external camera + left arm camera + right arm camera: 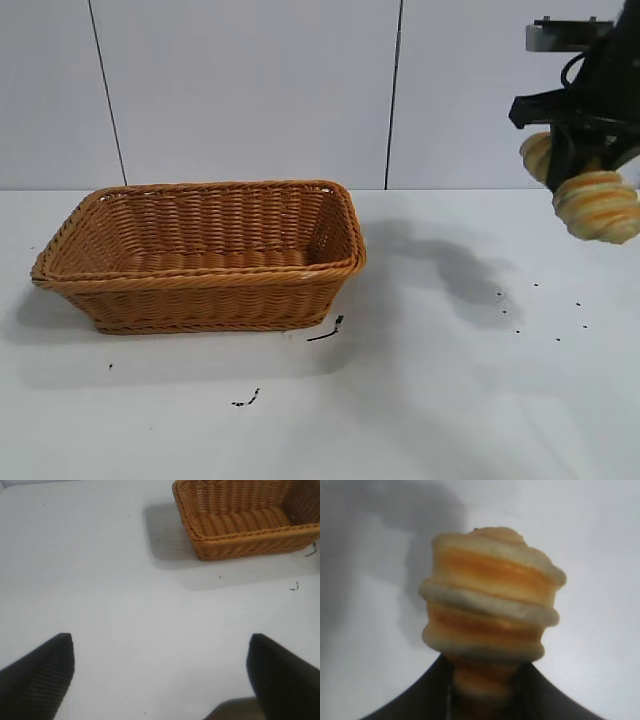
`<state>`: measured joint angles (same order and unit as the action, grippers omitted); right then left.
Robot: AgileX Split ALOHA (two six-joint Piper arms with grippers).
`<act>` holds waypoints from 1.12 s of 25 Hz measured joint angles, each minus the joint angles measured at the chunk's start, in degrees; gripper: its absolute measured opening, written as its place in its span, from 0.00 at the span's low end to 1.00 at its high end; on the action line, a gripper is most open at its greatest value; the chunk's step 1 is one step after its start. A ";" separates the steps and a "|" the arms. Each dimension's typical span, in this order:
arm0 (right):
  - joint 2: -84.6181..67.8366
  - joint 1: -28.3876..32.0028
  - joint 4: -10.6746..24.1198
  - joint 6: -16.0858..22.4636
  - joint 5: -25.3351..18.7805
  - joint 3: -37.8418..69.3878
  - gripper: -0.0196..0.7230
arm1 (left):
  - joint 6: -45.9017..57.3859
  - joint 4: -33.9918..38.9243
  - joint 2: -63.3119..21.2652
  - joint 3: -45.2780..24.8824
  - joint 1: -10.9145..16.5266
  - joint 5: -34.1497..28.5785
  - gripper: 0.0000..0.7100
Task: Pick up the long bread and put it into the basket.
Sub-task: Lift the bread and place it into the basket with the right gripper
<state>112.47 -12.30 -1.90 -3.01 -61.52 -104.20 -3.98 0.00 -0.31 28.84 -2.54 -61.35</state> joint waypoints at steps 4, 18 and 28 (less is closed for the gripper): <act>6.18 -7.24 -0.18 -4.37 -4.24 -11.37 0.26 | 0.00 0.00 0.00 0.00 0.00 0.00 0.98; 19.42 -24.58 -0.58 -31.22 2.64 -22.62 0.26 | 0.00 0.00 0.00 0.00 0.00 0.00 0.98; 25.87 -24.99 -5.83 -47.86 5.58 -22.62 0.26 | 0.00 0.00 0.00 0.00 0.00 0.00 0.98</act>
<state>138.34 -37.29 -7.73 -50.87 -55.94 -126.82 -3.98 0.00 -0.31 28.84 -2.54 -61.35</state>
